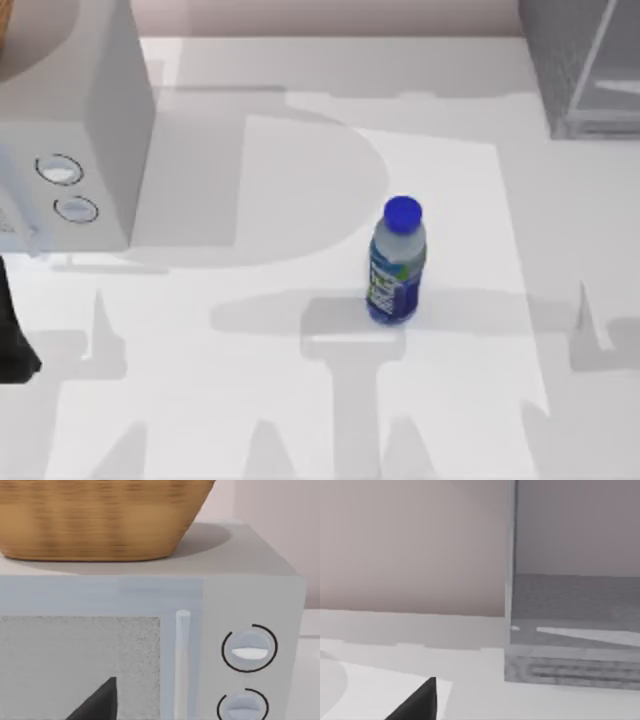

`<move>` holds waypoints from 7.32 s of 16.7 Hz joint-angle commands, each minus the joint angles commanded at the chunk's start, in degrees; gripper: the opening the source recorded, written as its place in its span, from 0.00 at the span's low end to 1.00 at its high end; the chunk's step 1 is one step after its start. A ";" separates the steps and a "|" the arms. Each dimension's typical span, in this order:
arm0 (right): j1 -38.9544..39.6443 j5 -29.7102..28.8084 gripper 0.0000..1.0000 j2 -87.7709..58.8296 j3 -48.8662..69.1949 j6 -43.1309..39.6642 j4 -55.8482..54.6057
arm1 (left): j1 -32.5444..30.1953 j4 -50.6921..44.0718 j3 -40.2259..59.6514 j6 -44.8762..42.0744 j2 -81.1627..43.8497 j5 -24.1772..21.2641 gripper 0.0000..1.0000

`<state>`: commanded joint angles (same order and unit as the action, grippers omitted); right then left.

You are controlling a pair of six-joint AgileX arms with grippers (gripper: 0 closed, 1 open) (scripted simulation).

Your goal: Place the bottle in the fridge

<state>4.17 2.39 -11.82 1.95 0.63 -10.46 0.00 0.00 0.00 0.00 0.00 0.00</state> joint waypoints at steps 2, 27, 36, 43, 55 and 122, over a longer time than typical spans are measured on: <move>2.19 1.03 1.00 -8.07 0.95 0.11 -6.51 | 0.00 0.00 0.00 0.00 0.00 0.00 1.00; 26.10 10.27 1.00 -111.84 13.69 -1.76 -91.14 | 0.00 0.00 0.00 0.00 0.00 0.00 1.00; 26.56 9.80 1.00 -113.22 17.18 -1.74 -89.16 | 0.00 0.00 0.00 0.00 0.00 0.00 1.00; 28.09 8.26 1.00 -114.19 23.59 -1.55 -83.60 | 0.00 0.00 0.00 0.00 0.00 0.00 1.00; 28.97 7.38 0.93 -114.72 27.31 -1.46 -80.42 | 0.00 0.00 0.00 0.00 0.00 0.00 1.00; -0.80 7.48 0.01 -24.06 4.92 -0.97 -16.42 | 0.00 0.00 0.00 0.00 0.00 0.00 1.00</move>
<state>3.36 9.88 -35.89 6.87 -0.34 -26.88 0.00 0.00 0.00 0.00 0.00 0.00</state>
